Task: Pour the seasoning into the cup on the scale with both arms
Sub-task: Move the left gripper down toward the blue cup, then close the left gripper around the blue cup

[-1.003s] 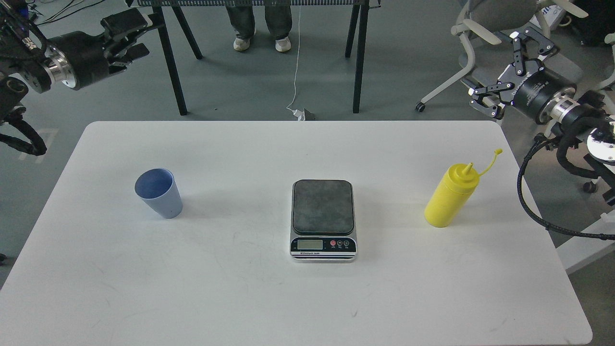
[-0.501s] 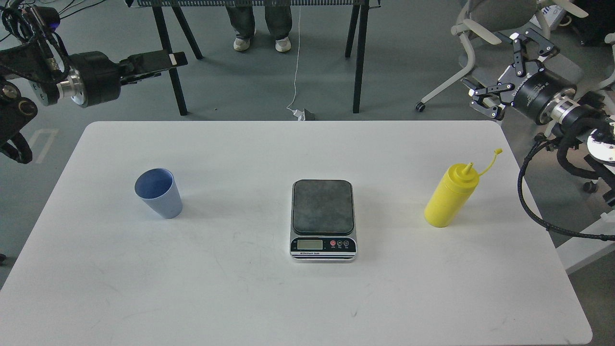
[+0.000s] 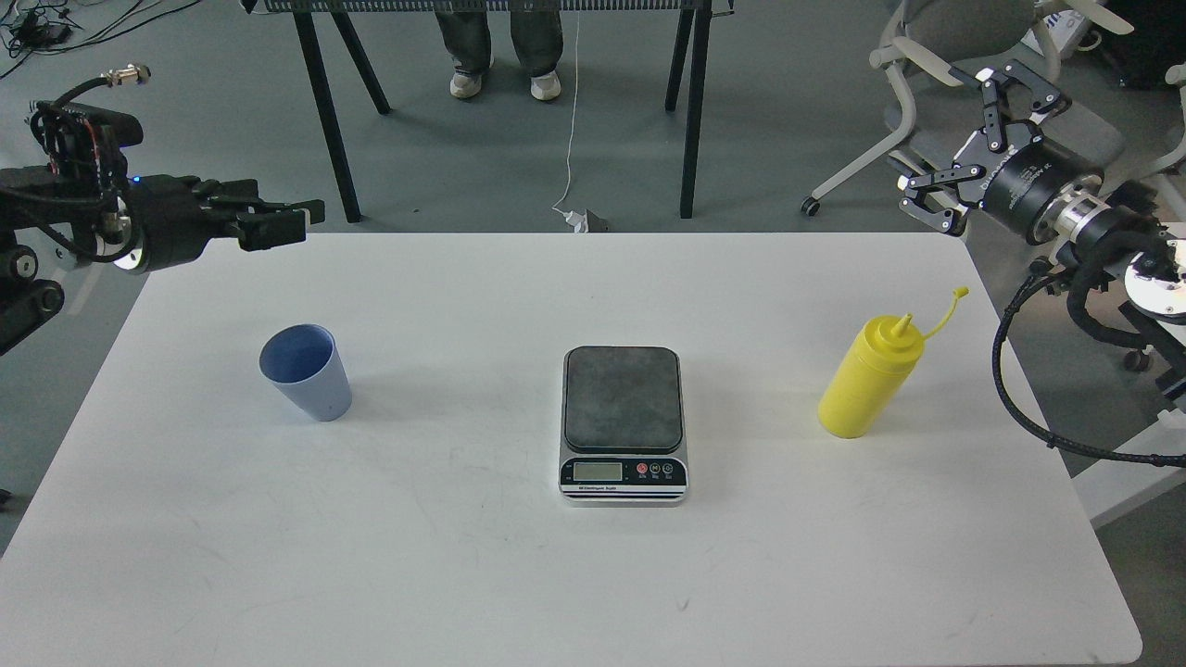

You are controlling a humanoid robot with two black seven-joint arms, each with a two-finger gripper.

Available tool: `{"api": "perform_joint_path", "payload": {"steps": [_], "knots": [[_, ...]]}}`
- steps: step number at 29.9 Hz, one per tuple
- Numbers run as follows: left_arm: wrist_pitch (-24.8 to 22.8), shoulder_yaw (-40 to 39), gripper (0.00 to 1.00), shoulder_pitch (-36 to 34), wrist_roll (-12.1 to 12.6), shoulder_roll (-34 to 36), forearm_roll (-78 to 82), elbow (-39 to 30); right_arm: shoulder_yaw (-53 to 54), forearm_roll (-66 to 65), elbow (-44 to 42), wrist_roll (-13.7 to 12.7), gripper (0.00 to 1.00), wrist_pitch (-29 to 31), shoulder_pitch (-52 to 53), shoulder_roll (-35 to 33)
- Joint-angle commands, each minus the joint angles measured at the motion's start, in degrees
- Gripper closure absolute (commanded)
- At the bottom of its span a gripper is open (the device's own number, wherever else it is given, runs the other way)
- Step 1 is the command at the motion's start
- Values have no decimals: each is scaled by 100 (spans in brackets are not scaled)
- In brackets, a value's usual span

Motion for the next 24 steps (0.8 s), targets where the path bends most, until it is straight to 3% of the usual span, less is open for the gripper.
{"api": "perform_joint_path", "payload": {"steps": [1,9,24], "knots": [[68,39,1,208,1,15,200,38,0,0,-1,-3,1,0,0,-7],[103,57,1,709,1,24,226,232,0,0,-1,6,1,0,0,-7],[112,206,2,911,1,-213,217,838,0,0,17,6,1,0,0,-16]]}}
